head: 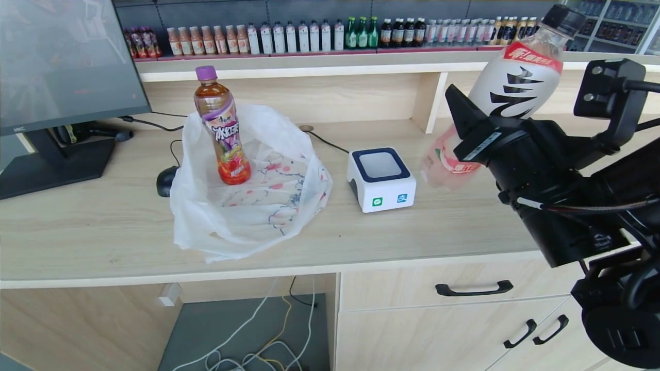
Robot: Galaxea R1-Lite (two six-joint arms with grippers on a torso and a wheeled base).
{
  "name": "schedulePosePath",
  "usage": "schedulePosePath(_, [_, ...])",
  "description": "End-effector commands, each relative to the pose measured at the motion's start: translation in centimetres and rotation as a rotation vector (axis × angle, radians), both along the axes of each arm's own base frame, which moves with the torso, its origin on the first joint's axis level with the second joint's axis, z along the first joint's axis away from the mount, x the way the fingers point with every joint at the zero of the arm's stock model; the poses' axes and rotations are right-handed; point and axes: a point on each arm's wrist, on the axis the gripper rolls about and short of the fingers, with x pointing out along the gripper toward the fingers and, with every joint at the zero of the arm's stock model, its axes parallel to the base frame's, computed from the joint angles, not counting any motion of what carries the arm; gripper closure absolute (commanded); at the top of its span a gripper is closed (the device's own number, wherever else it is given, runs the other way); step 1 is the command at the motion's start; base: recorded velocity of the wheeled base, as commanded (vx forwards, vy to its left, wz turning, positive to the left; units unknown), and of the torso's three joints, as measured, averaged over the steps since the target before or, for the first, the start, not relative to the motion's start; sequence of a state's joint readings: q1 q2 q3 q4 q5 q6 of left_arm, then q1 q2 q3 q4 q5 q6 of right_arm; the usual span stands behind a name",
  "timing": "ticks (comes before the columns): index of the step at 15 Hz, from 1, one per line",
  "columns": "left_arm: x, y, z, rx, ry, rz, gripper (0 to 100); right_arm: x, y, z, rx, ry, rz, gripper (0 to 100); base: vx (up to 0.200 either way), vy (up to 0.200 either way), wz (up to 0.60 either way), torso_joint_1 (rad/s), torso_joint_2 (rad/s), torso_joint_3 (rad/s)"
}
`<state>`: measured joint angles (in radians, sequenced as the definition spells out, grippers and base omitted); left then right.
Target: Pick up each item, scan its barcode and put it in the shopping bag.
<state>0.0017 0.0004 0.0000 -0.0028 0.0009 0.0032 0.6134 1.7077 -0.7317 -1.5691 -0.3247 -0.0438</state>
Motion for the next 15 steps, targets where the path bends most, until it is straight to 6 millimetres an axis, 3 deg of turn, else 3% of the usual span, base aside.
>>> schedulePosePath(1, [0.0, 0.0, 0.0, 0.000, -0.001, 0.001, 0, -0.1, -0.2, 0.4, 0.010, -0.014, -0.008, 100, 0.000, 0.000, 0.00, 0.000, 0.00, 0.000])
schedulePosePath(4, [0.0, 0.0, 0.0, 0.000, -0.001, 0.001, 0, 1.6, -0.1, 1.0, 0.043, -0.019, -0.017, 100, 0.000, 0.000, 0.00, 0.000, 0.00, 0.000])
schedulePosePath(10, [0.0, 0.0, 0.0, 0.000, -0.001, 0.001, 0, 5.9, 2.9, 3.8, 0.134, 0.109, 0.082, 100, 0.000, 0.000, 0.00, 0.000, 0.00, 0.000])
schedulePosePath(15, [0.0, 0.0, 0.0, 0.000, -0.001, 0.001, 0, 8.7, 5.2, 3.6, 0.247, 0.190, 0.167, 100, 0.000, 0.000, 0.00, 0.000, 0.00, 0.000])
